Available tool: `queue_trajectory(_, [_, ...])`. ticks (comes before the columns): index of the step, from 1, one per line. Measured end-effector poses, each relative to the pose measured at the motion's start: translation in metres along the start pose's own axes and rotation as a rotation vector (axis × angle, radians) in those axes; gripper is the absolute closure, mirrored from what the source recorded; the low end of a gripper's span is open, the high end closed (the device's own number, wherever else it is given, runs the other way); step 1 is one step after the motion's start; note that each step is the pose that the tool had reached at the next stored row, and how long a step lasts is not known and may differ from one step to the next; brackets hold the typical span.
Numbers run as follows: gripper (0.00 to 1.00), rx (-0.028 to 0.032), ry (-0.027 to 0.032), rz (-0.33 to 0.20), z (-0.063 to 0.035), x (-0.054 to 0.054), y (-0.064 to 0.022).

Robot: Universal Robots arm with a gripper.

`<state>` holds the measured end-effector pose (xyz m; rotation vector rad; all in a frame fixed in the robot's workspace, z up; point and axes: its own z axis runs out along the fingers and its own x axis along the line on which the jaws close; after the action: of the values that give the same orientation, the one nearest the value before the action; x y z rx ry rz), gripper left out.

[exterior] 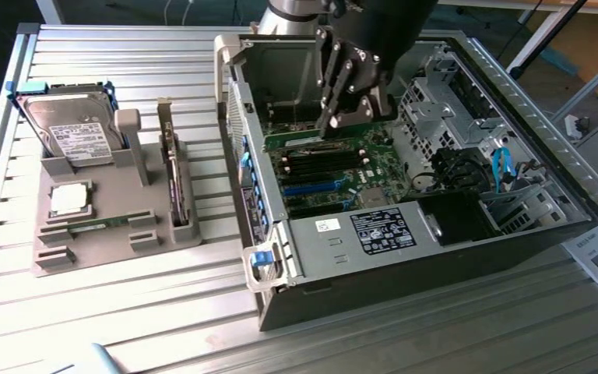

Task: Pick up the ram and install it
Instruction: 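Pick up the ram and move it above insertion slot, then insert the ram into the slot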

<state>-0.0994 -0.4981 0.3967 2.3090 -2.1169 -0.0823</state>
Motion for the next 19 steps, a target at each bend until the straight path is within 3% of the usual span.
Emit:
queue_trajectory(11, [0.87, 0.0000, 0.0000, 0.000, -0.0014, 0.005, -0.0554])
queue_trajectory(12, [0.87, 0.0000, -0.0001, 0.000, -0.0017, 0.006, -0.0702])
queue_trajectory(13, [0.87, 0.0000, 0.0000, 0.000, -0.0020, 0.007, -0.0798])
queue_trajectory(15, [0.87, -0.0001, 0.0001, 0.000, -0.0023, 0.008, -0.0900])
queue_trajectory(16, [0.87, 0.0000, 0.0000, 0.000, -0.0024, 0.008, -0.0948])
queue_trajectory(19, [0.87, 0.0000, 0.0000, 0.000, -0.0024, 0.008, -0.0952])
